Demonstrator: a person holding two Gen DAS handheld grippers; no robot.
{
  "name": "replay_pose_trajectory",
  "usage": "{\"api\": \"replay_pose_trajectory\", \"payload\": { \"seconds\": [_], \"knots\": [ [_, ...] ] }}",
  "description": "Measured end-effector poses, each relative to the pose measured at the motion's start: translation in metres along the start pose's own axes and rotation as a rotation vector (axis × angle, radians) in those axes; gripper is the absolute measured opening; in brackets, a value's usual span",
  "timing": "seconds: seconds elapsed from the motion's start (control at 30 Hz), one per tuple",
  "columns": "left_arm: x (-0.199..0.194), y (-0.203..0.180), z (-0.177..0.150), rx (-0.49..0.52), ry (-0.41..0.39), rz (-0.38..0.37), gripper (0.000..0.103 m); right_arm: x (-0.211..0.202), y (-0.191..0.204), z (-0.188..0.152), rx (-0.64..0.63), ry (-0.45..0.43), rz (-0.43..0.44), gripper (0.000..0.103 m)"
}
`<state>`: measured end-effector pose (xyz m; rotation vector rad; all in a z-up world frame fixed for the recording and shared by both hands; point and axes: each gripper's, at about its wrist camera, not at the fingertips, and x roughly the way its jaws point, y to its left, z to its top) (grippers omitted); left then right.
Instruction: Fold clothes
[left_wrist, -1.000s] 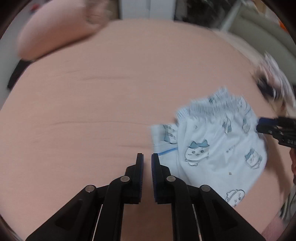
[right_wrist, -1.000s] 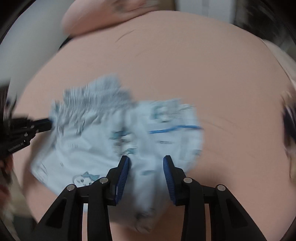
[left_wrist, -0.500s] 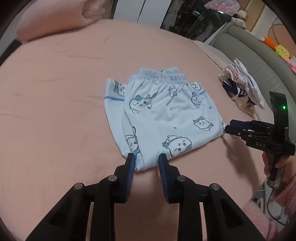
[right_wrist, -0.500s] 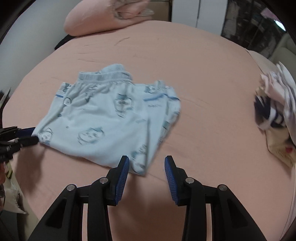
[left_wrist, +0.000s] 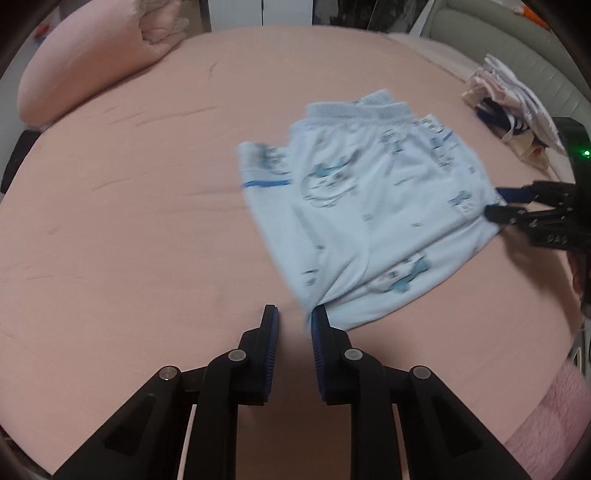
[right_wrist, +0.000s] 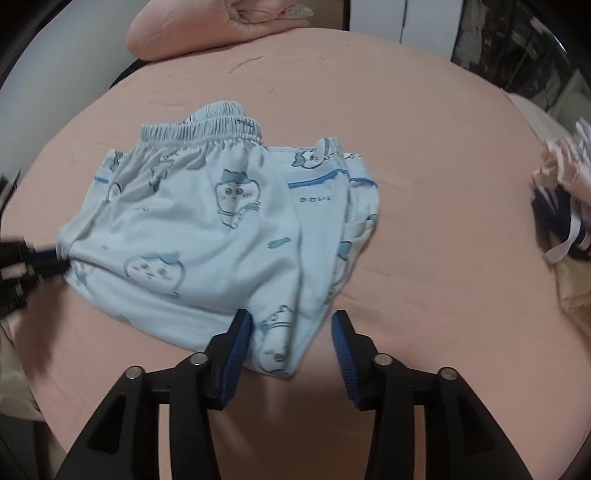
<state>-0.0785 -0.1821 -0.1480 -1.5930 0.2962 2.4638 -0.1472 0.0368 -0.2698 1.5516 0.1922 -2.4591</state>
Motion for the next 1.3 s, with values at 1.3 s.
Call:
{"api": "replay_pose_trajectory", "payload": {
  "seconds": [1.3],
  "knots": [
    [-0.002, 0.01, 0.002, -0.09, 0.002, -0.075, 0.001, -0.016, -0.039, -0.05, -0.011, 0.032, 0.032, 0.054]
  ]
}}
